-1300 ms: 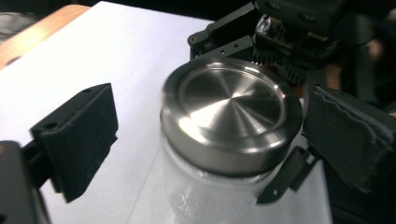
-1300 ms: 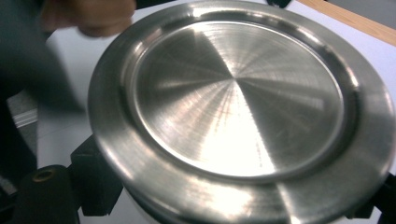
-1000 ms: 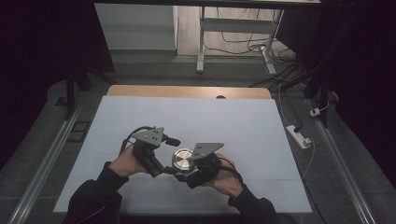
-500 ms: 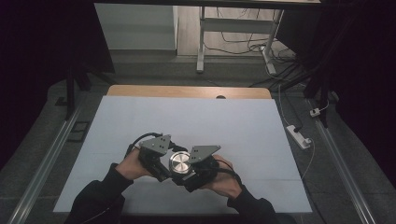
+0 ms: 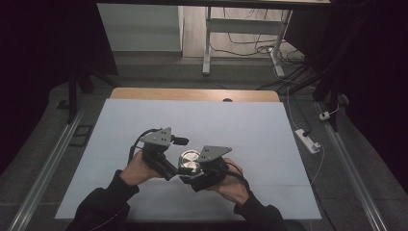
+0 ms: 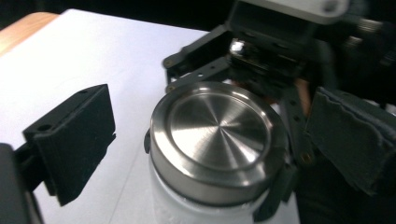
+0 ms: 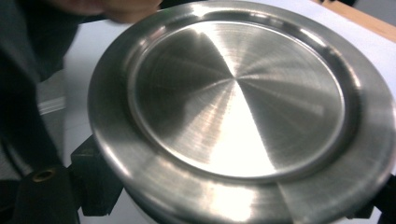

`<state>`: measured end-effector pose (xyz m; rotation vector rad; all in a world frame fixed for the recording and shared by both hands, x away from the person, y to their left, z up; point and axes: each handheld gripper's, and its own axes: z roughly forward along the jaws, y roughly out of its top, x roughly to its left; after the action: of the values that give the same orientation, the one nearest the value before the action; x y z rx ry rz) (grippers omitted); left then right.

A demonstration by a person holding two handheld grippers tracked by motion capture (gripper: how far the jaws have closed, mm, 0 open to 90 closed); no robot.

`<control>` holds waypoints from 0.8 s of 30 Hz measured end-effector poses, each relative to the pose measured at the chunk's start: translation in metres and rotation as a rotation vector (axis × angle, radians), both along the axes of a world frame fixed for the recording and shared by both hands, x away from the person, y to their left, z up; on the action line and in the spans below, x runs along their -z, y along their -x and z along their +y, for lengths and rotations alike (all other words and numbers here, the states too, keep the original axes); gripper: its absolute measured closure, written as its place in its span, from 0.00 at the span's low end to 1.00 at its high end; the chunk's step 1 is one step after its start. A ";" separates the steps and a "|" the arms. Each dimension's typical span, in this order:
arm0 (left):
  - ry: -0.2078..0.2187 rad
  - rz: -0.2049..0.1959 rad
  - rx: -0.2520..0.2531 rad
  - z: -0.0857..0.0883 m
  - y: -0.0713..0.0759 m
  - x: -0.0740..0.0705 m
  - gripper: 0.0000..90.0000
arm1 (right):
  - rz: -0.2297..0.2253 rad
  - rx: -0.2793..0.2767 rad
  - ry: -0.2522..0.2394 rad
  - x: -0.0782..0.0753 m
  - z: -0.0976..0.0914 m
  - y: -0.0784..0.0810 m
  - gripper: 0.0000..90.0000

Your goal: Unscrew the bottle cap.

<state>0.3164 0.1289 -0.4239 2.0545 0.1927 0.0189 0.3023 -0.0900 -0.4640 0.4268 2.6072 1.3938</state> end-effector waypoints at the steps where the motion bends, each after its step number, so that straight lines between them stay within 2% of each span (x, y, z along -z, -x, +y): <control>1: -0.019 -0.009 0.023 0.001 0.000 0.001 0.04 | 0.001 -0.022 0.000 0.000 0.000 0.001 0.16; 2: -0.019 -0.009 0.023 0.001 0.000 0.001 0.05 | 0.001 -0.022 0.000 0.000 0.000 0.001 0.16; 3: -0.049 -0.015 0.065 0.002 0.000 0.004 0.06 | 0.006 -0.062 0.001 0.000 0.002 0.003 0.16; 4: -0.062 -0.019 0.083 0.001 0.000 0.006 0.07 | 0.003 -0.084 0.005 -0.001 0.003 0.004 0.16; 5: -0.062 -0.019 0.083 0.001 0.000 0.006 0.07 | 0.006 -0.103 0.005 -0.001 0.004 0.005 0.16; 6: -0.075 -0.007 0.117 -0.002 0.000 0.009 0.06 | 0.006 -0.124 0.008 -0.001 0.005 0.006 0.16; 8: -0.083 -0.016 0.155 -0.005 0.001 0.011 0.09 | 0.000 -0.155 0.016 0.000 0.006 0.008 0.16; 9: -0.083 -0.016 0.155 -0.005 0.001 0.011 0.11 | 0.000 -0.166 0.022 0.001 0.007 0.009 0.16; 10: -0.086 -0.020 0.176 -0.007 0.003 0.012 0.13 | 0.000 -0.178 0.026 0.002 0.007 0.009 0.16; 12: -0.078 -0.036 0.171 -0.007 0.005 0.012 0.22 | 0.000 -0.169 0.036 0.002 0.007 0.009 0.16; 16: -0.082 -0.042 0.071 -0.012 0.005 0.011 0.23 | -0.004 -0.111 0.031 0.002 0.005 0.005 0.16; 17: -0.082 -0.042 0.071 -0.012 0.005 0.011 0.23 | -0.002 -0.083 0.031 0.002 0.005 0.004 0.16; 19: -0.070 -0.035 -0.015 -0.016 0.005 0.011 0.23 | 0.010 -0.021 0.019 0.002 0.002 0.001 0.16; 20: -0.071 -0.034 -0.112 -0.023 0.007 0.012 0.23 | 0.009 0.009 0.017 0.002 0.001 -0.001 0.16; 21: -0.071 -0.034 -0.112 -0.023 0.007 0.012 0.23 | 0.007 0.043 0.016 0.003 0.000 -0.003 0.16; 22: -0.072 -0.029 -0.193 -0.030 0.008 0.013 0.23 | 0.003 0.069 0.018 0.004 -0.001 -0.005 0.16; 24: -0.072 -0.025 -0.206 -0.032 0.008 0.013 0.21 | 0.007 0.085 0.014 0.005 -0.003 -0.006 0.16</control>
<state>0.3087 0.0965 -0.4368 2.0967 0.3925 0.1808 0.3086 -0.0929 -0.4685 0.5352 2.5696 1.3491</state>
